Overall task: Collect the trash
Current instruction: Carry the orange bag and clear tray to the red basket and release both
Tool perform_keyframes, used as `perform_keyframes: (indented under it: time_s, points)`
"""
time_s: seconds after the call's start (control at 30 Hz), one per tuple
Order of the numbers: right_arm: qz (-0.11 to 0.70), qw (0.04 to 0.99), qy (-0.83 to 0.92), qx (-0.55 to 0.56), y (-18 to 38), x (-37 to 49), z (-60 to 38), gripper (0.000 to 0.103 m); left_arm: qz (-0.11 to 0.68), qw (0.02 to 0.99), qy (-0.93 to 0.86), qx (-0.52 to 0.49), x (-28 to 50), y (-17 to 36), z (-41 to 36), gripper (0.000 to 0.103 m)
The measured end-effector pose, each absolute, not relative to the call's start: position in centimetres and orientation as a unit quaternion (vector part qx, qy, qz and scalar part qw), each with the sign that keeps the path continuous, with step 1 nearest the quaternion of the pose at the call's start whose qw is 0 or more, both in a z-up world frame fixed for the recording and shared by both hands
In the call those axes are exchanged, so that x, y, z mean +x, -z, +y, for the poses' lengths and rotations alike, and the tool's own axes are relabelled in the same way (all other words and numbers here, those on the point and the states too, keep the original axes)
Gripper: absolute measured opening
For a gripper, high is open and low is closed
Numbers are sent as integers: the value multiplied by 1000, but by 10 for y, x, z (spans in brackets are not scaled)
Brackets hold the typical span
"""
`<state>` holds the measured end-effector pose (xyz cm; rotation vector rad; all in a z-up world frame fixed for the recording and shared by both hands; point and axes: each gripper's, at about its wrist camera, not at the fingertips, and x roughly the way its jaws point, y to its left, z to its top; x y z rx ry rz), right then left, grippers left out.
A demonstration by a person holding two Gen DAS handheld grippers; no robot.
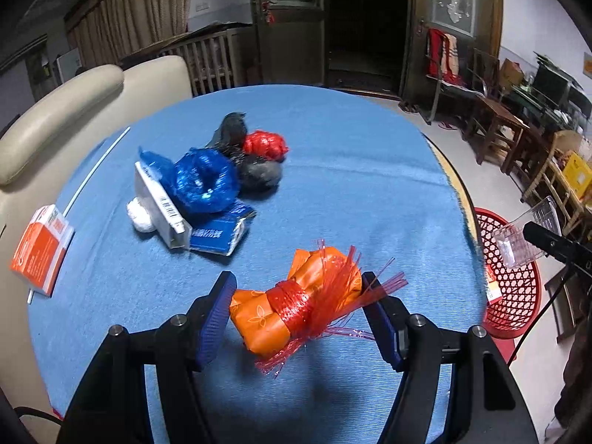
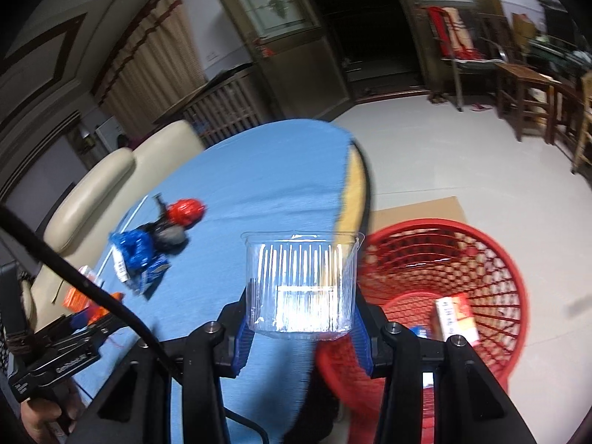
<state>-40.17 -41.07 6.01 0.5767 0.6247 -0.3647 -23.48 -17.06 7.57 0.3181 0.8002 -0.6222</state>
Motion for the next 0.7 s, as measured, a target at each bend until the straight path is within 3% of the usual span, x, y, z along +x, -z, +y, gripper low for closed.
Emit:
perform_keyframes:
  time_s: [0.7]
  points:
    - [305,862,263,308,-36,-450,-467,48,369,841,354,174,-260,-85,-217,70]
